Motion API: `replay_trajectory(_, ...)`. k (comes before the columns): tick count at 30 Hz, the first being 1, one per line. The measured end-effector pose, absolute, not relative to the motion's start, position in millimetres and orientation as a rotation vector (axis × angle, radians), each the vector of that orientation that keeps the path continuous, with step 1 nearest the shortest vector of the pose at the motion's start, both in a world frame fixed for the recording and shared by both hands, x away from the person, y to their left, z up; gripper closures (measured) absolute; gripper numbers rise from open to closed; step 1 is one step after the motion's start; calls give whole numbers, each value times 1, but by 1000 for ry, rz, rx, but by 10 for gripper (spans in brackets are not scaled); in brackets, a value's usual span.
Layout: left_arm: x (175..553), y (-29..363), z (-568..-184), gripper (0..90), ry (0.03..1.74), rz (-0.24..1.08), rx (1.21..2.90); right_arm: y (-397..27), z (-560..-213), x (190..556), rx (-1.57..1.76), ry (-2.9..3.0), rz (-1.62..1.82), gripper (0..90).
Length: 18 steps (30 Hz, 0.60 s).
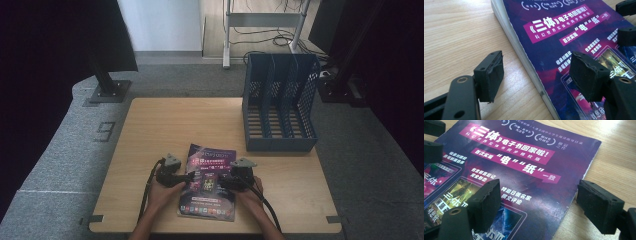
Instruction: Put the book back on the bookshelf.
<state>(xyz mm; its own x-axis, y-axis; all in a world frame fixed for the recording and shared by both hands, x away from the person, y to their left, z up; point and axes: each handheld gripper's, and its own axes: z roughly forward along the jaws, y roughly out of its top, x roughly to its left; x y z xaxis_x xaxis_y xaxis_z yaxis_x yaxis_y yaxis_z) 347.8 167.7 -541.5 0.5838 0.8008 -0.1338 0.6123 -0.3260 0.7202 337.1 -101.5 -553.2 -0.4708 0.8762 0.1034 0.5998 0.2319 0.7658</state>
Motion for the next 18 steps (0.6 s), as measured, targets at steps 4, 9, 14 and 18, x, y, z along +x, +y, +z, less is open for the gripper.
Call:
replay_trajectory(4, 347, 165, -542, 281, 1108, 304, 2064, -101, -553, 335, 1359, 2155, 1094, 204)
replay_trajectory(9, 346, 160, -544, 281, 1094, 310, 2080, -100, -553, 334, 1347, 2147, 1087, 212)
replay_trajectory(14, 347, 154, -544, 277, 1086, 315, 2089, -100, -553, 334, 1351, 2150, 1091, 211)
replay_trajectory(18, 348, 152, -544, 267, 1094, 321, 2089, -101, -553, 334, 1357, 2151, 1095, 212)
